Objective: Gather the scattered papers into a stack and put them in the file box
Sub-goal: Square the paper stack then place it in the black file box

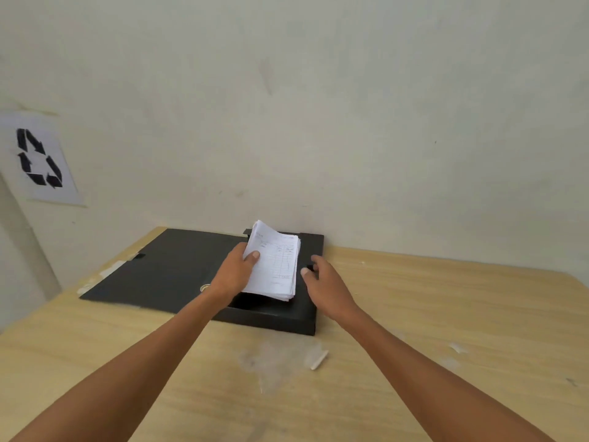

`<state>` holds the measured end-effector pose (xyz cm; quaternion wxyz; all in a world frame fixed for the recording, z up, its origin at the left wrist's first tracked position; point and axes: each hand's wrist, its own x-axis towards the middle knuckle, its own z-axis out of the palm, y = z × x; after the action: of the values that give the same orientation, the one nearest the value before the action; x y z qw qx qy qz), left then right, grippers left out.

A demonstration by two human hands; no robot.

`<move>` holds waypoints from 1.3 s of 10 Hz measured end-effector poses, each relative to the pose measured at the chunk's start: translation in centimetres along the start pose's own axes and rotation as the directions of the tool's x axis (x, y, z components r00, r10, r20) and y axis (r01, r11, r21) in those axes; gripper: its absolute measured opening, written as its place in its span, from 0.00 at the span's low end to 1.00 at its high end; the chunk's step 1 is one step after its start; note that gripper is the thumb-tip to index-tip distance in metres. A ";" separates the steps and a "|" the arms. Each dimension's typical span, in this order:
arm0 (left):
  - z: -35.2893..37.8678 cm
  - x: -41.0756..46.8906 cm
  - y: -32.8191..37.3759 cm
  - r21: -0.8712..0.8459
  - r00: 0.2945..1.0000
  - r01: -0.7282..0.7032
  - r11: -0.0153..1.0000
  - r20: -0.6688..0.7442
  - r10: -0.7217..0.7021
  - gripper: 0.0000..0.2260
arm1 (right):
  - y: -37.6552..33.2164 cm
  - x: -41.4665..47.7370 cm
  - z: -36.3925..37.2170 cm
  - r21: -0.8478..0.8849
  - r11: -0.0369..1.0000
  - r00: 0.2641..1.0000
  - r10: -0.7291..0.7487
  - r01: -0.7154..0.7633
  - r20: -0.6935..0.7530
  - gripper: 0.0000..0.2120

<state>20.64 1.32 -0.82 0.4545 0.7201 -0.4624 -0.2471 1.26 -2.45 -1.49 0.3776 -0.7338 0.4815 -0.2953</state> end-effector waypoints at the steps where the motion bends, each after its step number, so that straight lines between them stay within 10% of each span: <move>1: -2.2 2.9 -1.2 0.027 0.999 0.045 0.999 -0.028 -0.045 0.15 | 0.9 1.5 2.0 -0.238 0.971 0.997 -0.005 0.022 0.074 0.30; 8: 6.8 8.0 -2.7 0.607 0.982 0.093 0.790 0.073 -0.172 0.20 | 2.7 2.5 4.8 -0.471 0.882 0.998 0.035 -0.006 0.054 0.31; 13: -11.2 6.5 -10.3 0.592 0.965 0.261 0.763 -0.186 -0.186 0.16 | -1.5 1.3 8.6 -0.681 0.697 0.973 -0.126 0.224 0.191 0.31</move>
<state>36.76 1.95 -4.31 0.1907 0.8911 -0.4009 -0.0945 9.27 -0.96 -4.81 0.0734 -0.8817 0.4594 -0.0779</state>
